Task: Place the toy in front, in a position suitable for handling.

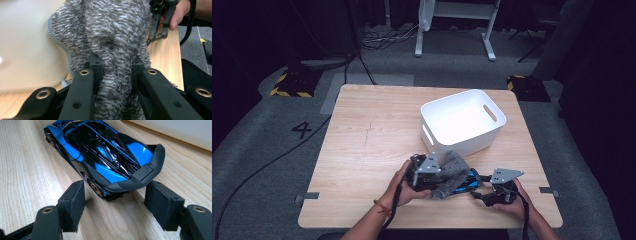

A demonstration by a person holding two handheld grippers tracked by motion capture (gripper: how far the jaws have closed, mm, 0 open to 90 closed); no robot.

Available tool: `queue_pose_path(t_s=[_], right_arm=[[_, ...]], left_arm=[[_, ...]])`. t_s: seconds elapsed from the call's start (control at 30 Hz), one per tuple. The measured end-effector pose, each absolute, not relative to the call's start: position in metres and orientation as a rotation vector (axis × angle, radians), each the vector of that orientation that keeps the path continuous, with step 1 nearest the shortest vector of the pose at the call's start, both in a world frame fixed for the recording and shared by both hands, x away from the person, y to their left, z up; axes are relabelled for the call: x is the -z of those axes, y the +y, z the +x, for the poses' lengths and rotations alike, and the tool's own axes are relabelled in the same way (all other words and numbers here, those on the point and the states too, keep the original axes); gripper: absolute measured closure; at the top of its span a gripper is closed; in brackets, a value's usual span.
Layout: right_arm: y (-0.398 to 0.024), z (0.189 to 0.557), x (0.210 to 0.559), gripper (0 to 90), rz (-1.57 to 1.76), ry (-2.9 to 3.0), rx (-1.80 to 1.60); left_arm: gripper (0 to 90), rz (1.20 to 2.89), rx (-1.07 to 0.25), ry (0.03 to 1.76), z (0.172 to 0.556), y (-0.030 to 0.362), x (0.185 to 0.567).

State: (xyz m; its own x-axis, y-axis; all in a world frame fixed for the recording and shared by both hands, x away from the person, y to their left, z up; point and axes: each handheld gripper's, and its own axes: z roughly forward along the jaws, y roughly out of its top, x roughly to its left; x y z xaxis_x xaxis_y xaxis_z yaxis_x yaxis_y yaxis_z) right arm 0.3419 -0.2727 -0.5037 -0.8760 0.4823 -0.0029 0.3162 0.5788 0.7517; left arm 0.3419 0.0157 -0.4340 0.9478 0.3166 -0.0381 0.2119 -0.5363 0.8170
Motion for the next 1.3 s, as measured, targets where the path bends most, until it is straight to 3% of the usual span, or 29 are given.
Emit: queue_pose_path(t_s=[0.27, 0.77, 0.93, 1.1, 1.3], right_arm=[[-0.273, 0.342, 0.504, 32.8, 0.672, 2.599, -1.175], [-0.273, 0.343, 0.504, 33.3, 0.684, 2.596, -1.176], [-0.273, 0.343, 0.504, 33.3, 0.684, 2.596, -1.176], [-0.272, 0.342, 0.504, 34.3, 0.697, 2.586, -1.172], [-0.271, 0.341, 0.504, 34.2, 0.697, 2.588, -1.176]], left_arm=[[72.6, 2.266, -0.089, 0.374, 0.343, -0.018, 0.466], [72.3, 2.282, -0.033, 0.470, 0.336, 0.059, 0.465], [71.9, 2.270, -0.098, 0.549, 0.333, 0.082, 0.464], [71.6, 2.195, -0.124, 0.583, 0.334, 0.087, 0.462], [71.5, 2.218, -0.169, 0.537, 0.336, 0.073, 0.460]])
